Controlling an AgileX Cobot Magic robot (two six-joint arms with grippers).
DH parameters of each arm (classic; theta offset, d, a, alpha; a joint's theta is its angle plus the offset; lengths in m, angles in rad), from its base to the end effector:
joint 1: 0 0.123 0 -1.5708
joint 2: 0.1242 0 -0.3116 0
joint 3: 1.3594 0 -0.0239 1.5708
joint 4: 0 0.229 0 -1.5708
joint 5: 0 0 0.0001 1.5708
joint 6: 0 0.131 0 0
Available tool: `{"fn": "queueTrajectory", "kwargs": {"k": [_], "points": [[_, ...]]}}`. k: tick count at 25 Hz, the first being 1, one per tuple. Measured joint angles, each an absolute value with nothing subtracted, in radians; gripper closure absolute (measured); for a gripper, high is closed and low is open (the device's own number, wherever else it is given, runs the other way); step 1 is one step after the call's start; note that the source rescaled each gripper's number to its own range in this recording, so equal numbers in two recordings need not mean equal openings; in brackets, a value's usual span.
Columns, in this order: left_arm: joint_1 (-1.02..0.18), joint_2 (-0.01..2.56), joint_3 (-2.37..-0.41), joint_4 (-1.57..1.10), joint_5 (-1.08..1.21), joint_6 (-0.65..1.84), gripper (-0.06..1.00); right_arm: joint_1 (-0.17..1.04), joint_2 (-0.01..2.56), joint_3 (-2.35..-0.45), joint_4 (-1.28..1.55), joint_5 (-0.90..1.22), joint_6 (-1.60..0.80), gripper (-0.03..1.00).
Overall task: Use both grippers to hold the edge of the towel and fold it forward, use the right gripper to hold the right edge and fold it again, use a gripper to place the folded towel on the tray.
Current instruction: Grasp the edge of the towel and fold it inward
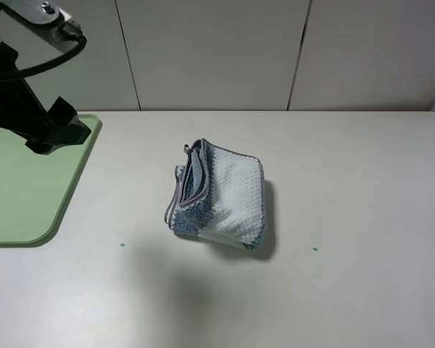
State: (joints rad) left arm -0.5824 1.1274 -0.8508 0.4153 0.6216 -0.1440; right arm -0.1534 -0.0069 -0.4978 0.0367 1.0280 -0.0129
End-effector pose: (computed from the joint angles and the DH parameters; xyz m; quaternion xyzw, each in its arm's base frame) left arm 0.2032 -0.0969 0.3106 0.3061 0.8628 0.0334 0.4009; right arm -0.0133 0.0062 0.2517 0.0587 0.8411 -0.0263 0.5370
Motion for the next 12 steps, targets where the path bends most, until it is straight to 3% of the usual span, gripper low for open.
{"fn": "queueTrajectory", "kwargs": {"k": [12], "points": [[-0.582,1.235,-0.859,0.260,0.538,-0.276,-0.05,-0.153,-0.007,-0.498,0.037,1.028,-0.013,-0.03]]}}
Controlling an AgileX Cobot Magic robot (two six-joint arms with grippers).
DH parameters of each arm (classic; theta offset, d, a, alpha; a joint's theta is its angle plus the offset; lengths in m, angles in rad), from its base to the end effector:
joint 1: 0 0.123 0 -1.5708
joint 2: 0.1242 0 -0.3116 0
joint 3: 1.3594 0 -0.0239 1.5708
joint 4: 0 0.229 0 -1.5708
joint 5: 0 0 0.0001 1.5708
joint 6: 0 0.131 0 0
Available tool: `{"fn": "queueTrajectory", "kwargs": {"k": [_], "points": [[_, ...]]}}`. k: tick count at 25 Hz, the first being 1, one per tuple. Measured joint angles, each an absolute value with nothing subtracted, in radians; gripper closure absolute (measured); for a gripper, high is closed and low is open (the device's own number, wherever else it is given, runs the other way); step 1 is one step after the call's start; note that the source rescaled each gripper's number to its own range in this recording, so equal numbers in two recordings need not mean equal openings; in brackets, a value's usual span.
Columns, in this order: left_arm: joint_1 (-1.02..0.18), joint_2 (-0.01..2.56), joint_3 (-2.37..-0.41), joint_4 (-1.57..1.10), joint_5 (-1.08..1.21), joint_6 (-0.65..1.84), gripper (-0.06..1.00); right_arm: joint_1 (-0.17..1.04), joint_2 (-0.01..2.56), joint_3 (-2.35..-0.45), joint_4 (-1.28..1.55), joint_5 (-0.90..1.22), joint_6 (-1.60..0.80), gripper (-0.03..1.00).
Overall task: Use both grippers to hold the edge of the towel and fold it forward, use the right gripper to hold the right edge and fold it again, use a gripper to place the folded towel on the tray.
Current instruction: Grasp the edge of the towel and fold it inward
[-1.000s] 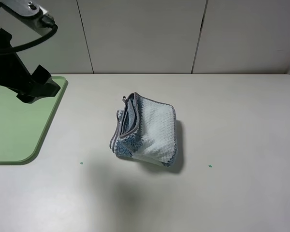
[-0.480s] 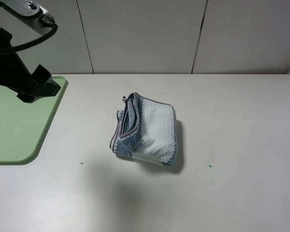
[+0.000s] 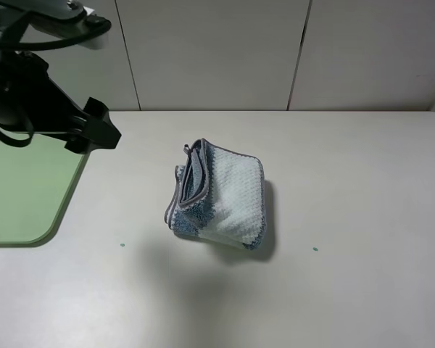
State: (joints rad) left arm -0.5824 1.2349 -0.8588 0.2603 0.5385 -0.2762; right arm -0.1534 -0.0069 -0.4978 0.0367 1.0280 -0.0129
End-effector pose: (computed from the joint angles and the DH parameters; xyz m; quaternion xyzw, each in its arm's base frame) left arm 0.2184 -0.1231 0.2910 0.2196 0.9009 -0.0567 0.3701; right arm -0.0133 0.0062 0.2517 0.0587 0.8411 -0.0263 0.5370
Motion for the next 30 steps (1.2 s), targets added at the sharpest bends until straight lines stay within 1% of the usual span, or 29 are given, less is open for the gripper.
{"fn": "queueTrajectory", "kwargs": {"k": [5,15,24,30], "points": [[-0.582,1.359,-0.915,0.181,0.496,-0.318,-0.06,-0.153,-0.007,-0.498,0.037,1.028,-0.013,-0.03],[-0.582,1.595,-1.013,-0.044,0.437,-0.322,-0.06,-0.153,-0.007,-0.498,0.037,1.028,-0.013,-0.03],[-0.590,1.734,-1.019,-0.179,0.379,-0.316,-0.06,-0.153,-0.007,-0.498,0.037,1.028,-0.013,-0.03],[-0.602,1.801,-1.027,-0.211,0.321,-0.307,-0.06,-0.153,-0.007,-0.498,0.037,1.028,-0.013,-0.03]]}}
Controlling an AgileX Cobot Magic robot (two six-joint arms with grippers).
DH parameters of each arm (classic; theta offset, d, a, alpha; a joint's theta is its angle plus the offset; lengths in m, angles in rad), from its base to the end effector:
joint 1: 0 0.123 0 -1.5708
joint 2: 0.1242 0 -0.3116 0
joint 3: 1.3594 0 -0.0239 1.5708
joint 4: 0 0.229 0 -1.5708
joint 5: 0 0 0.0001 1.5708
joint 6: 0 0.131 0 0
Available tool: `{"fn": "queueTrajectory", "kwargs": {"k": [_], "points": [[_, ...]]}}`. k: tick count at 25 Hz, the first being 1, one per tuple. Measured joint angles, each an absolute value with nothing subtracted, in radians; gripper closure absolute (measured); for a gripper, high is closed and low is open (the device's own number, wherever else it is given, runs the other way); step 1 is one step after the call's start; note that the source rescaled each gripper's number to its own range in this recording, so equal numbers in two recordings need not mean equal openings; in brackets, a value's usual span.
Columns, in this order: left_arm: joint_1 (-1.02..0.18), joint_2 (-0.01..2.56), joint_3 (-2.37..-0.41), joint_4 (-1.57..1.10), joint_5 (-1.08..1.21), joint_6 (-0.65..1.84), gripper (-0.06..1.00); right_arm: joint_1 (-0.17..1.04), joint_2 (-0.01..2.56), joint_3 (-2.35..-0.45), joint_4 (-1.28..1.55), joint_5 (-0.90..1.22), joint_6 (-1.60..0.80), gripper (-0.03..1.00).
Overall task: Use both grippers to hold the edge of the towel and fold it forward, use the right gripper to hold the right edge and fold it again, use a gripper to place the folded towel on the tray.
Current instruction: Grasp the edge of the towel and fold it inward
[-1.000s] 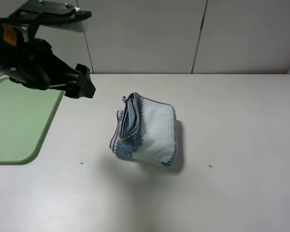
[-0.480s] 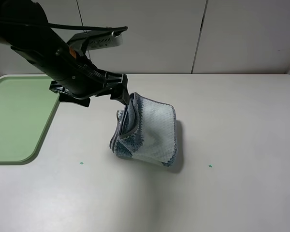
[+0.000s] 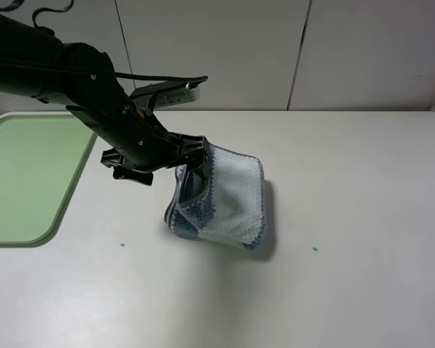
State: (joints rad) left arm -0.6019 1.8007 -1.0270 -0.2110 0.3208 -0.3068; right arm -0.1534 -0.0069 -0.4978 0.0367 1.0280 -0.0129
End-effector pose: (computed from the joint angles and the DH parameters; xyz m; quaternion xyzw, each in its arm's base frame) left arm 0.3007 -0.2171 0.1785 0.0546 0.9576 -0.1750 0.2222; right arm -0.0133 0.0062 0.2517 0.0587 0.8411 -0.0263 0.5370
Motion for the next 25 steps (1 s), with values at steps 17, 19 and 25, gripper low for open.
{"fn": "queueTrajectory", "kwargs": {"k": [17,19,25], "points": [[-0.632,1.903,-1.037,-0.251,0.322,-0.307,-0.06,-0.153,-0.007,-0.498,0.037,1.028,-0.013,-0.03],[-0.632,1.919,-1.037,-0.251,0.319,-0.307,-0.06,-0.153,-0.007,-0.498,0.037,1.028,-0.013,-0.03],[-0.632,1.965,-1.037,-0.251,0.278,-0.304,-0.06,-0.153,-0.007,-0.498,0.037,1.028,-0.013,-0.03]]}}
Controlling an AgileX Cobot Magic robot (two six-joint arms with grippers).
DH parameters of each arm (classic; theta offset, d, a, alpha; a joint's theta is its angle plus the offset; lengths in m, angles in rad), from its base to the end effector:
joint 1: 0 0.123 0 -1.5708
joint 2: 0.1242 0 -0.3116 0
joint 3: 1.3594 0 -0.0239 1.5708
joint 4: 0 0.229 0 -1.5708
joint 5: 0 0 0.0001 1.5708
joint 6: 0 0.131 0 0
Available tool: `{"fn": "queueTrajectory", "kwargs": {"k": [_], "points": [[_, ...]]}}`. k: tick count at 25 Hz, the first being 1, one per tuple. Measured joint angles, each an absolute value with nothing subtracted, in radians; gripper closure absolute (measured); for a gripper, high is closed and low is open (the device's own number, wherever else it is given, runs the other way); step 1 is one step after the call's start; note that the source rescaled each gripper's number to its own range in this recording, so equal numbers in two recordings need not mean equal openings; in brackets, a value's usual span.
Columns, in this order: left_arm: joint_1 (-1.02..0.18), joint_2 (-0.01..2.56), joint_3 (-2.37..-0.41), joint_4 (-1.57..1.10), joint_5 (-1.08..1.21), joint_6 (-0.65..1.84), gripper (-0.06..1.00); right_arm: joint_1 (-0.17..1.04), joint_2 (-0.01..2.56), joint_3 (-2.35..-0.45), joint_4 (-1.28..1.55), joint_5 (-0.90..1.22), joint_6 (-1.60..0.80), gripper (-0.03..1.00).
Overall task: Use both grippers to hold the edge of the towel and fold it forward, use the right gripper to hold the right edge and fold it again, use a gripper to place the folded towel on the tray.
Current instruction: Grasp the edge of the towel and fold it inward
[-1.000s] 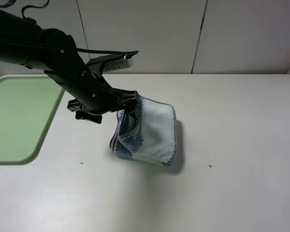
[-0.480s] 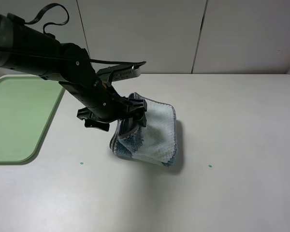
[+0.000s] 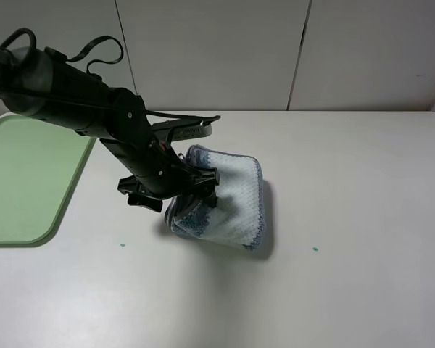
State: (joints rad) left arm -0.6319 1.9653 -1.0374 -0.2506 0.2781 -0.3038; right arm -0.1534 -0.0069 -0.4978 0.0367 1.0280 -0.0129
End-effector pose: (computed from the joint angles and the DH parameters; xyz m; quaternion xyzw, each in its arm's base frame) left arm 0.3037 -0.2334 0.1218 0.0500 0.9718 -0.1541 0.1712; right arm -0.0133 0.0062 0.2517 0.0587 0.8411 -0.0263 0.5370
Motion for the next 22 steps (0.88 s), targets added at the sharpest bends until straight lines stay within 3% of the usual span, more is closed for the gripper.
{"fn": "queueTrajectory", "kwargs": {"k": [10,13,16,22], "points": [[-0.656,2.021,-1.039,-0.253,0.164,-0.299,-0.06,-0.153,-0.007,-0.498,0.037,1.028,-0.013,-0.03],[-0.658,2.022,-1.039,-0.253,0.142,-0.299,-0.01,-0.153,-0.007,-0.498,0.037,1.028,-0.013,-0.03],[-0.658,2.022,-1.039,-0.253,0.131,-0.299,0.17,-0.153,-0.007,-0.498,0.037,1.028,-0.013,-0.03],[-0.658,2.022,-1.041,-0.253,0.125,-0.299,0.68,-0.153,-0.007,-0.498,0.037,1.028,-0.013,-0.03]]}}
